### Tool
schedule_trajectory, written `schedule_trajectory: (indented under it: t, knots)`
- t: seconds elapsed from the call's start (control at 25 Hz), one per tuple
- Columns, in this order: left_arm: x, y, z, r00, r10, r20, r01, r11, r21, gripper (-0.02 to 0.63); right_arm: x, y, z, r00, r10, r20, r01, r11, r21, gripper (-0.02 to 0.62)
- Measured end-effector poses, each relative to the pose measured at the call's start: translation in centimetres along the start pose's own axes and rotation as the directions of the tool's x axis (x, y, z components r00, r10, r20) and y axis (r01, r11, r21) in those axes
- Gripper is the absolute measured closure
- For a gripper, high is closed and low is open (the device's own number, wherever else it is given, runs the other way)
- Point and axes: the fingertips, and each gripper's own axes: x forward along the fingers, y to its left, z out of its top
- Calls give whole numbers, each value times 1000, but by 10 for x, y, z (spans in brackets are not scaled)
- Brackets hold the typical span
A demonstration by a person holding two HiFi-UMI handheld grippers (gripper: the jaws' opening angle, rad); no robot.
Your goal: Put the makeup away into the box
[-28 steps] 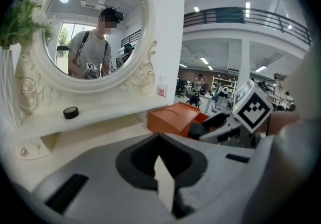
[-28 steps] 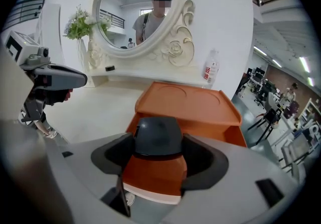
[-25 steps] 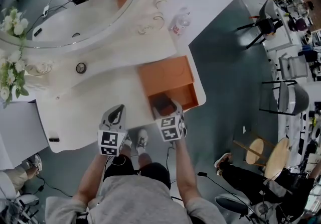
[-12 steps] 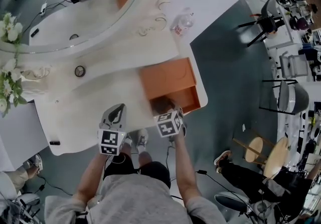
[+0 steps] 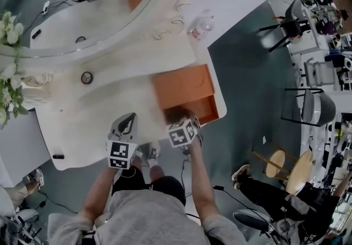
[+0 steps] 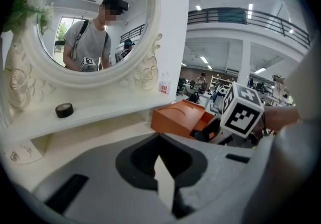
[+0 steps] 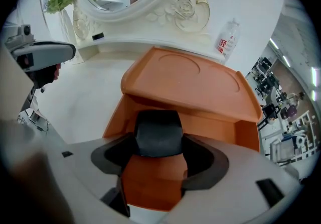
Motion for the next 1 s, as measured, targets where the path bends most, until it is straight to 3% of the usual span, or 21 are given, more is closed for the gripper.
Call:
schedule_trajectory:
  t: [0.68, 1.0]
  knots:
    - [-28, -2, -9, 999, 43, 24, -43, 999, -13, 606, -9, 3, -3, 998, 14, 60, -14, 1000, -7, 270]
    - [-48, -14, 1, 997, 62, 53, -63, 998, 15, 606, -23, 3, 3, 985, 17, 169, -17, 1000, -3, 270]
